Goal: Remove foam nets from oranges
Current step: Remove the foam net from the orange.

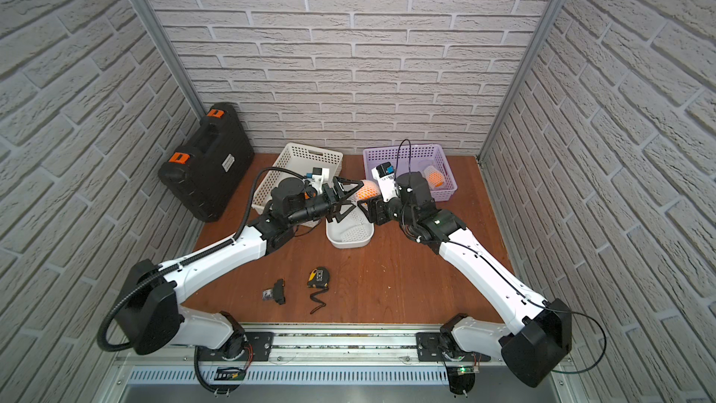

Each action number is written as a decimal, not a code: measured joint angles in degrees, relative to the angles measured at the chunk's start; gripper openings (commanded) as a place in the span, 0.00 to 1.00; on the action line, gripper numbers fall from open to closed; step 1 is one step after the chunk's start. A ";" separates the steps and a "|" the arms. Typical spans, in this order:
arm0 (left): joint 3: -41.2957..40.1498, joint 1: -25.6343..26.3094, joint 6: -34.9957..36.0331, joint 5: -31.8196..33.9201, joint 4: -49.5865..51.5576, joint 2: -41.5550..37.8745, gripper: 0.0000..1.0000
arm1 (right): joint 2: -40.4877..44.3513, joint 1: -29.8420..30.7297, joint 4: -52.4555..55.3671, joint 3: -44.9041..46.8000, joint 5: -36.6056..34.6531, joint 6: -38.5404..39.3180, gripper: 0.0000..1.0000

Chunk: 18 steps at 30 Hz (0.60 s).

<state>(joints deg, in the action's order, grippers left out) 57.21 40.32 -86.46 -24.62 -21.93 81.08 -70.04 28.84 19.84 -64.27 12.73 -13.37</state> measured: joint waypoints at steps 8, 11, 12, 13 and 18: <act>-0.02 1.38 -0.87 1.14 0.02 0.52 0.96 | 0.00 3.76 0.07 0.00 -1.42 -1.60 0.62; -0.24 1.46 -1.51 1.62 -0.11 0.52 0.85 | 0.00 4.59 0.07 0.00 -2.62 -2.34 0.62; -0.28 1.49 -1.75 1.70 -0.17 0.52 0.83 | 0.00 4.79 0.07 0.00 -3.08 -2.62 0.61; -0.31 1.49 -1.77 1.84 -0.26 0.52 0.81 | 0.00 4.92 0.07 0.00 -3.61 -2.86 0.62; -0.94 1.51 -2.14 2.47 -0.44 0.50 0.72 | -0.02 5.16 0.57 -0.02 -7.39 -5.70 0.62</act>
<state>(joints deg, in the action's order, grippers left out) 56.27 41.82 -88.60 -22.15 -22.37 81.58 -70.06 34.00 20.40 -64.29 5.34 -19.07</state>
